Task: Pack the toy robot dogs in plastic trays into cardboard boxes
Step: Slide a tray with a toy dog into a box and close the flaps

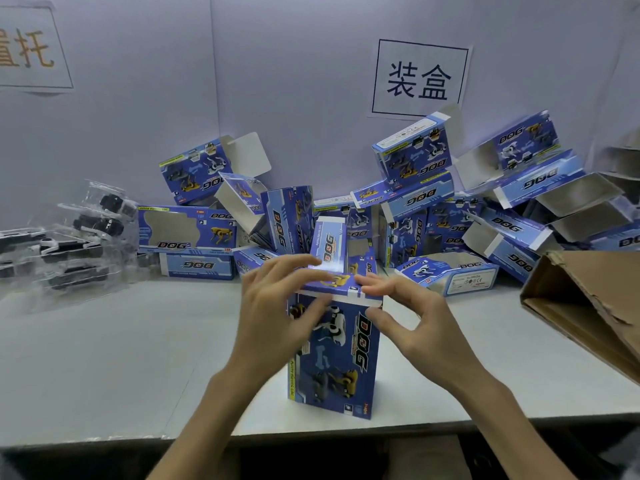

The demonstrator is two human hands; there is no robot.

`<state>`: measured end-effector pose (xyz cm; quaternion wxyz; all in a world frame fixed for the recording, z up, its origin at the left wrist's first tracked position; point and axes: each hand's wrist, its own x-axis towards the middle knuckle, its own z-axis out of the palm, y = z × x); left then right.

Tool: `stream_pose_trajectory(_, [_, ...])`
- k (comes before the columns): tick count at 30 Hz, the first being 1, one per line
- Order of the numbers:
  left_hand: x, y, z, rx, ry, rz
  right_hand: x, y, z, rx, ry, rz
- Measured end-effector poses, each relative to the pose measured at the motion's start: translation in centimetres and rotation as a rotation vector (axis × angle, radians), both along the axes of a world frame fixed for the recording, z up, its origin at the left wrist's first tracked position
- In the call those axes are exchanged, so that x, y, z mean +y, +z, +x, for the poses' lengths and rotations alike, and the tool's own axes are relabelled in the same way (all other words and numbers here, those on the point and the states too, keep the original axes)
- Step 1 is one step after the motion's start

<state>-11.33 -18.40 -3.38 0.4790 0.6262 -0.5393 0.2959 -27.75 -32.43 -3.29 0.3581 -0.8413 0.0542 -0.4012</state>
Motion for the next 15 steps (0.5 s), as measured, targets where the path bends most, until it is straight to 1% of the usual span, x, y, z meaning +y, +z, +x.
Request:
stream_pose_trajectory(3, [1.3,0.3,1.8,0.117,-0.168,0.076,0.1,-0.1,0.1,-0.029,-0.002,-0.007])
stream_pose_trajectory(5, [1.6,0.2,2.1,0.12,-0.216,0.091,0.2,-0.3,0.2,-0.043,-0.006,-0.007])
stream_pose_trajectory(12, [1.3,-0.1,2.4,0.129,-0.218,0.062,0.3,-0.6,0.3,-0.062,-0.019,-0.012])
stream_pose_trajectory(15, [1.3,-0.1,2.4,0.121,-0.202,0.065,0.4,-0.6,0.2,-0.068,0.002,0.018])
